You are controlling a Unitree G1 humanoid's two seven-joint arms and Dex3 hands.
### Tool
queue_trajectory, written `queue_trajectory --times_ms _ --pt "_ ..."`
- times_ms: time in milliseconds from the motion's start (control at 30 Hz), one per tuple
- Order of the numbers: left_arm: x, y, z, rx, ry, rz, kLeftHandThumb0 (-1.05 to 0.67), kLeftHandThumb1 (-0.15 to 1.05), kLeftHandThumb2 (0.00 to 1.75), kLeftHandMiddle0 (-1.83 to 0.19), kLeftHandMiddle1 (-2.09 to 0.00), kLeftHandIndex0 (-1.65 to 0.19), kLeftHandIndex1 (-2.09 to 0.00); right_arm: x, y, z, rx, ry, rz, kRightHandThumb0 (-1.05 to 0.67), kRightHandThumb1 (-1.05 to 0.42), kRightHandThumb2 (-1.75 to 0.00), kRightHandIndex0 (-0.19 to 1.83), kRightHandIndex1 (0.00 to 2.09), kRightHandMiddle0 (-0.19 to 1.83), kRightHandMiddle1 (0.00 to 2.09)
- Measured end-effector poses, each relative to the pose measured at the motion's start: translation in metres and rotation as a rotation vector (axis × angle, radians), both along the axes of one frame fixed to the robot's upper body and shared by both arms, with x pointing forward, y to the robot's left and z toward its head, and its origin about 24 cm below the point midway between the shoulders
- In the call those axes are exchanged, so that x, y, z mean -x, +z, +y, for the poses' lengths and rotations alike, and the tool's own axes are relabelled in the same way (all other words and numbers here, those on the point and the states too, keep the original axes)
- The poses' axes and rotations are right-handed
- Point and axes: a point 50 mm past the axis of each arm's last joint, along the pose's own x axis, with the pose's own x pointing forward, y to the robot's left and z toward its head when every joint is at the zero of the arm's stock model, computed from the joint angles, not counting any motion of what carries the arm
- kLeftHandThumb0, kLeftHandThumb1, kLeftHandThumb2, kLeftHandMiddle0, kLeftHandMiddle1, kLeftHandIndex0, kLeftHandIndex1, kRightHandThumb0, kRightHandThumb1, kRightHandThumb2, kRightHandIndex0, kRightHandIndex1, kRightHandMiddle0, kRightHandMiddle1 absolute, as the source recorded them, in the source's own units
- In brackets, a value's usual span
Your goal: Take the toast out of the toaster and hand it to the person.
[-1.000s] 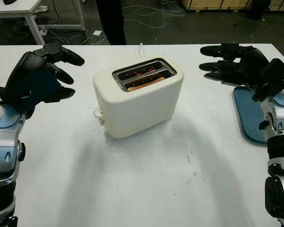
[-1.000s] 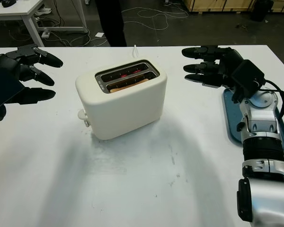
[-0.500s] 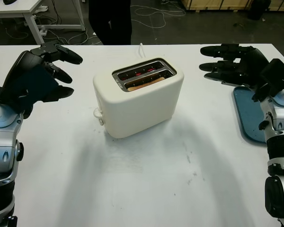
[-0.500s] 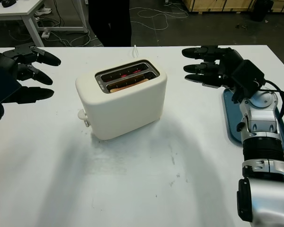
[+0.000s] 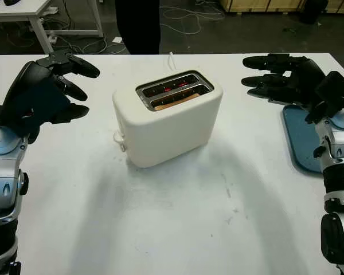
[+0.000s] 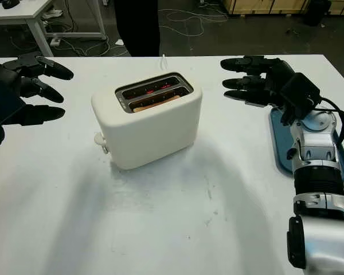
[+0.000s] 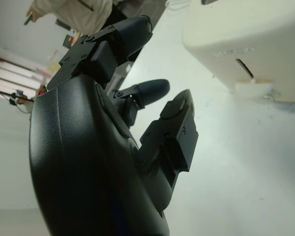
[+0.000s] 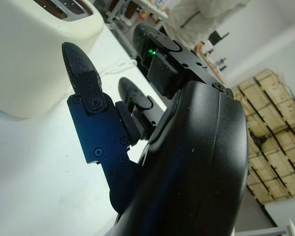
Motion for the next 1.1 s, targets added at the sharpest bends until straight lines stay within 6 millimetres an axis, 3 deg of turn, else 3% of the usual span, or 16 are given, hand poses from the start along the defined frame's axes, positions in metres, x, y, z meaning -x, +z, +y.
queue_trajectory --times_ms 1100 --pt "0.0002 -0.0015 0.0003 0.000 0.001 0.005 0.43 0.92 0.16 -0.41 -1.34 -0.39 -1.01 -0.0001 -0.0017 -0.0009 -0.001 -0.001 0.002 -0.46 -0.78 0.00 0.86 0.01 0.76 0.01"
